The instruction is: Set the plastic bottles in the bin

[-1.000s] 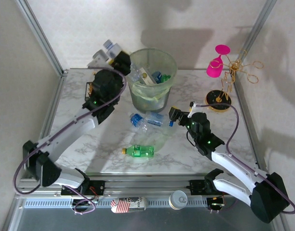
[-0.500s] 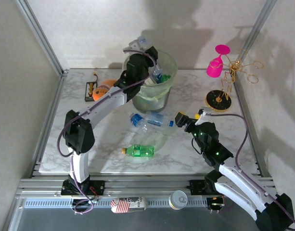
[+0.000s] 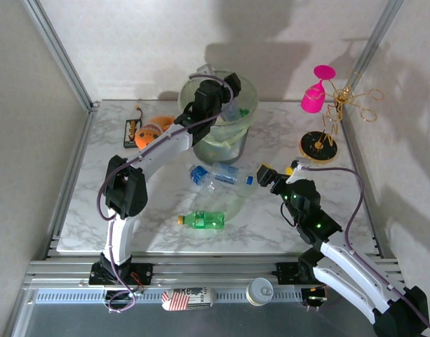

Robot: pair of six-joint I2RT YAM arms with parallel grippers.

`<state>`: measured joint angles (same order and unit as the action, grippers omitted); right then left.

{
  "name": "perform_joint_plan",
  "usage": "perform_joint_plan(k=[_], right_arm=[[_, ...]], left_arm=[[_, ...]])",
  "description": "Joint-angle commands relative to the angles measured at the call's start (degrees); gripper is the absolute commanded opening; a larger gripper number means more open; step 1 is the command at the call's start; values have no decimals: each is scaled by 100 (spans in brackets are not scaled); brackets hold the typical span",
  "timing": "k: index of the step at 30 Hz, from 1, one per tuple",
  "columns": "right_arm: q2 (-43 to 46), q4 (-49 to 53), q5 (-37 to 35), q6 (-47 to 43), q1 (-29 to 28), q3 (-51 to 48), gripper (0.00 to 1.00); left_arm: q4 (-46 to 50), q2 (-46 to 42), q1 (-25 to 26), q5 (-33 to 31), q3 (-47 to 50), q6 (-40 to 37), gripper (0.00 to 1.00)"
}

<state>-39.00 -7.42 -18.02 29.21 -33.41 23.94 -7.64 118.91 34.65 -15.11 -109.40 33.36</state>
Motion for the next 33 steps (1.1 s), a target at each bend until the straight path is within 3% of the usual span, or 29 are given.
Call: perform_joint_plan(k=[1,6,19,26,33], right_arm=[[-78,-45,27,-47,-25,37,99],[-207,-58,246,73,-25,119,99],[-547,19,1085,234,-25,299,99],[-1151,14,1550,-221,-34,361,99],[-2109,419,1527,-1275,-39,946,99]], left_arm=[[149,-289,-46,190,-114,-66,93],[-58,-838,-46,354,327,-163,94],[-715,-3030,-44,1074,2681,-172,98],[-1076,-4254,-46,698,4448,-100,100],[-1568,-5223,-55,-345,6338,677,100]])
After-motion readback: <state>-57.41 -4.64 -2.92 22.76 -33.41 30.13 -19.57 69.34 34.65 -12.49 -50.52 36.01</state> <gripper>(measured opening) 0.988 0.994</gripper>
